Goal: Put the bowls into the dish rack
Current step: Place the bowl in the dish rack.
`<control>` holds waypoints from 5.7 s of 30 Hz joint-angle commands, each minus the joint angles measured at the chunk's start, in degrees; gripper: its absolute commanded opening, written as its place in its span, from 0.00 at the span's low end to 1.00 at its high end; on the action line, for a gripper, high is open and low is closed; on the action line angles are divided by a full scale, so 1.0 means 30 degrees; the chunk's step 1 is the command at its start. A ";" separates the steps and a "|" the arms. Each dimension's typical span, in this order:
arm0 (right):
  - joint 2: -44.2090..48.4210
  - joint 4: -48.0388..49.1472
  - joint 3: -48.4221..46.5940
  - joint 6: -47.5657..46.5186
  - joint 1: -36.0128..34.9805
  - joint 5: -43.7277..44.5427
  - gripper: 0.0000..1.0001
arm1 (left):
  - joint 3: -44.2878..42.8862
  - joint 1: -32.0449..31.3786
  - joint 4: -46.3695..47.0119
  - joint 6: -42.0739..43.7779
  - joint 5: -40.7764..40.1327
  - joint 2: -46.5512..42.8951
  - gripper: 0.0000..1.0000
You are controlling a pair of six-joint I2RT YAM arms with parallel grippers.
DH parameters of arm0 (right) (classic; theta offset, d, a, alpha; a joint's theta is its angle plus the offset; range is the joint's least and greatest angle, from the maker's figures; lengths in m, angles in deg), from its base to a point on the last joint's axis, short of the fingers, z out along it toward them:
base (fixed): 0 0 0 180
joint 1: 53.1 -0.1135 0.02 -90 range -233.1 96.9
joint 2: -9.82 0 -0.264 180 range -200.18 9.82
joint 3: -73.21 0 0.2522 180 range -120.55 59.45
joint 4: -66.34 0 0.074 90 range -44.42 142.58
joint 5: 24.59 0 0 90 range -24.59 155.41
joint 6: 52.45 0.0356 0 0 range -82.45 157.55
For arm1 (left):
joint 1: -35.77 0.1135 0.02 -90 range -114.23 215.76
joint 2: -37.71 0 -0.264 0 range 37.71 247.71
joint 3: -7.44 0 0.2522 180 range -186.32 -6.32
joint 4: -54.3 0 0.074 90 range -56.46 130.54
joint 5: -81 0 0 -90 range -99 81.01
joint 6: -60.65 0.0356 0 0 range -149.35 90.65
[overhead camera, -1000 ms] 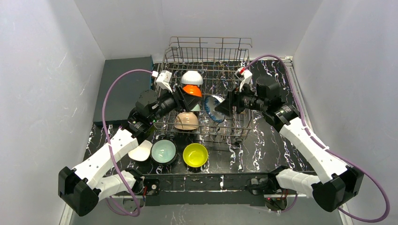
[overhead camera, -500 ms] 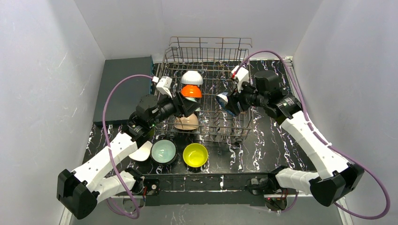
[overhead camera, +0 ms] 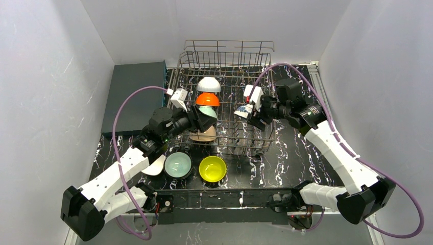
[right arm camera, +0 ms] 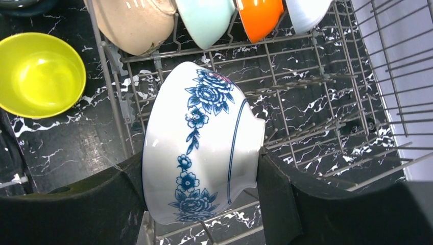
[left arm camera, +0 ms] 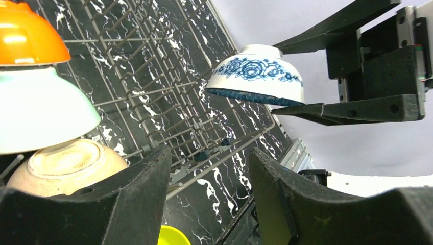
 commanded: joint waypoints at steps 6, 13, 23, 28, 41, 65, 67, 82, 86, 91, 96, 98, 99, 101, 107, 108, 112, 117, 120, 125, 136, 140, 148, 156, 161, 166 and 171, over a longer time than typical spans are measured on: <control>-0.0625 -0.0707 -0.0809 -0.3064 -0.0026 -0.1706 0.01 | 0.1125 -0.0029 0.0025 -0.0226 0.0220 -0.1174 0.56; -0.1368 -0.1429 -0.1037 -0.3572 -0.0009 -0.2129 0.01 | 0.1493 -0.0030 0.0025 -0.0467 0.0174 -0.1347 0.57; -0.2156 -0.2302 -0.1245 -0.4329 -0.0025 -0.2683 0.01 | 0.1769 -0.0028 0.0025 -0.0726 0.0188 -0.1456 0.57; -0.2831 -0.3441 -0.1707 -0.4896 -0.0009 -0.3080 0.01 | 0.1930 -0.0014 0.0050 -0.0877 0.0130 -0.1555 0.57; -0.3478 -0.3952 -0.1495 -0.5026 -0.0105 -0.2264 0.01 | 0.1935 -0.0030 0.0025 -0.1026 0.0152 -0.1529 0.57; -0.3886 -0.3570 -0.0686 -0.4109 -0.1221 -0.0961 0.12 | 0.2039 -0.0015 0.0054 -0.0898 0.0031 -0.1796 0.57; -0.3937 -0.3423 -0.0559 -0.4090 -0.1270 -0.1002 0.13 | 0.1995 -0.0022 0.0054 -0.0909 0.0052 -0.1744 0.57; -0.4434 -0.3597 -0.0111 -0.3633 -0.2050 0.1029 0.15 | 0.1680 -0.0030 0.0054 -0.0883 0.0207 -0.1380 0.58; -0.4471 -0.3570 0.0167 -0.3413 -0.2439 0.2049 0.15 | 0.1613 -0.0030 0.0052 -0.0938 0.0282 -0.1216 0.58; -0.4560 -0.3605 0.0334 -0.3356 -0.2606 0.2498 0.15 | 0.1613 -0.0030 0.0053 -0.0937 0.0284 -0.1244 0.58; -0.4641 -0.3657 0.0466 -0.3327 -0.2716 0.2854 0.14 | 0.1490 -0.0027 0.0025 -0.0911 0.0534 -0.1194 0.58; -0.4676 -0.3659 0.0546 -0.3315 -0.2735 0.2947 0.14 | 0.1361 -0.0030 0.0025 -0.0853 0.0827 -0.1038 0.58; -0.4699 -0.3644 0.0606 -0.3304 -0.2753 0.3056 0.14 | 0.1306 -0.0030 0.0025 -0.0854 0.0947 -0.0964 0.58; -0.4781 -0.3589 0.0742 -0.3227 -0.2806 0.3520 0.15 | 0.1213 -0.0026 0.0028 -0.0932 0.1119 -0.0805 0.59; -0.5181 -0.3786 0.0954 -0.3100 -0.3054 0.5092 0.15 | 0.1028 -0.0030 0.0025 -0.1102 0.1355 -0.0499 0.59; -0.5242 -0.3788 0.0976 -0.3086 -0.3075 0.5221 0.15 | 0.1041 -0.0037 0.0025 -0.1138 0.1350 -0.0472 0.59; -0.5452 -0.3777 0.1034 -0.2996 -0.3235 0.5491 0.15 | 0.1026 -0.0030 0.0025 -0.1229 0.1406 -0.0439 0.59; -0.5821 -0.3689 0.1098 -0.2888 -0.3472 0.5880 0.15 | 0.1033 -0.0030 0.0025 -0.1210 0.1391 -0.0466 0.59; -0.6013 -0.3561 0.1251 -0.2888 -0.3589 0.6097 0.16 | 0.1055 -0.0030 0.0025 -0.1233 0.1386 -0.0525 0.59; -0.6165 -0.3082 0.1525 -0.2776 -0.3742 0.6153 0.17 | 0.1143 -0.0030 0.0025 -0.1337 0.1311 -0.0641 0.59; -0.6249 -0.3190 0.1140 -0.2562 -0.3957 0.6631 0.40 | 0.1319 -0.0030 -0.0137 -0.1005 0.0822 -0.1440 0.60; -0.5270 -0.2596 0.0870 -0.2338 -0.4045 0.6665 0.60 | 0.1342 -0.0030 -0.0311 -0.0826 0.0675 -0.1573 0.60; -0.3556 -0.1842 0.0521 -0.2302 -0.4137 0.6452 0.82 | 0.1290 -0.0030 -0.0370 -0.0740 0.0644 -0.1594 0.60; -0.3006 -0.2283 0.0050 -0.2359 -0.4158 0.6113 0.91 | 0.1231 -0.0030 -0.0691 -0.0430 0.0490 -0.1815 0.61; -0.2590 -0.2346 -0.0204 -0.2363 -0.4172 0.6008 0.96 | 0.1204 -0.0030 -0.0893 -0.0365 0.0499 -0.1953 0.61; -0.1528 -0.1390 -0.0252 -0.2093 -0.4149 0.3840 0.99 | 0.1068 -0.0030 -0.1264 -0.0090 0.0482 -0.2148 0.61; -0.0156 0.1109 0.0299 -0.0515 -0.4156 0.2487 0.99 | 0.0762 -0.0030 -0.1910 0.0323 0.0547 -0.2382 0.62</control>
